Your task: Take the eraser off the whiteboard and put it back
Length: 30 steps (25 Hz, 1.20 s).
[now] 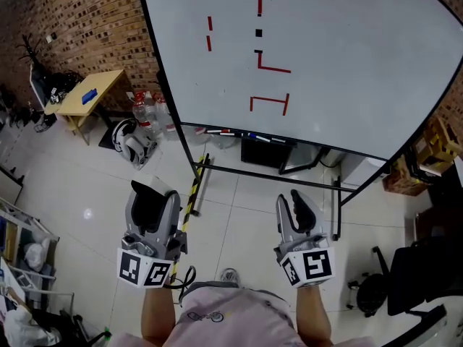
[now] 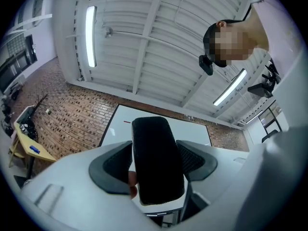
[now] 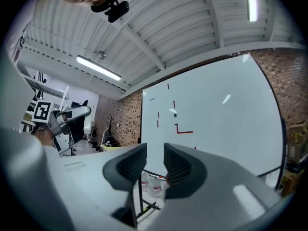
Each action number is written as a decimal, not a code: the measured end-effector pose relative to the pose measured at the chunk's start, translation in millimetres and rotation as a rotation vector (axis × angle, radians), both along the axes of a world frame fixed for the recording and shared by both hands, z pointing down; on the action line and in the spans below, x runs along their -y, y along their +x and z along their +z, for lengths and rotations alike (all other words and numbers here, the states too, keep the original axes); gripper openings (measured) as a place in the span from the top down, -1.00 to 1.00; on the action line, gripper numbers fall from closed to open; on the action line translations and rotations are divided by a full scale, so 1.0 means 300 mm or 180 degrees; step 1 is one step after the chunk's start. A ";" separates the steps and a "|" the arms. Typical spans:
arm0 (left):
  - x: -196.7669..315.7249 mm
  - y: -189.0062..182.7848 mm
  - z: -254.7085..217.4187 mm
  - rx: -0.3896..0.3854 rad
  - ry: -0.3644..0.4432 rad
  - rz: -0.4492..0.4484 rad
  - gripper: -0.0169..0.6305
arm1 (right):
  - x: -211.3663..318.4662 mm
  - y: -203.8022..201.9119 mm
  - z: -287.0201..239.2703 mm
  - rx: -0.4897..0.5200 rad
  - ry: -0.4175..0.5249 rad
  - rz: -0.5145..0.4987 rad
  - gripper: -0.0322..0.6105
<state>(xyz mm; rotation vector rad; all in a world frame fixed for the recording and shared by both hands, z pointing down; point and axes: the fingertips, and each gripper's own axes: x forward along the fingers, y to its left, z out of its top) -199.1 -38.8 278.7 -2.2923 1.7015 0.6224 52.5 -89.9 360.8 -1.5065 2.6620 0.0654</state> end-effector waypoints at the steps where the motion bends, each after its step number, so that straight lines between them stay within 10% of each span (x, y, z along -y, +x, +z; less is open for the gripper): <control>1: 0.019 -0.018 -0.007 -0.0006 0.0012 0.0008 0.04 | 0.023 -0.022 -0.010 0.0009 0.0016 -0.0010 0.58; 30: 0.862 -0.142 0.072 -0.0067 -0.0143 -0.0080 0.04 | 0.812 -0.272 -0.023 -0.0182 0.0082 -0.0343 0.58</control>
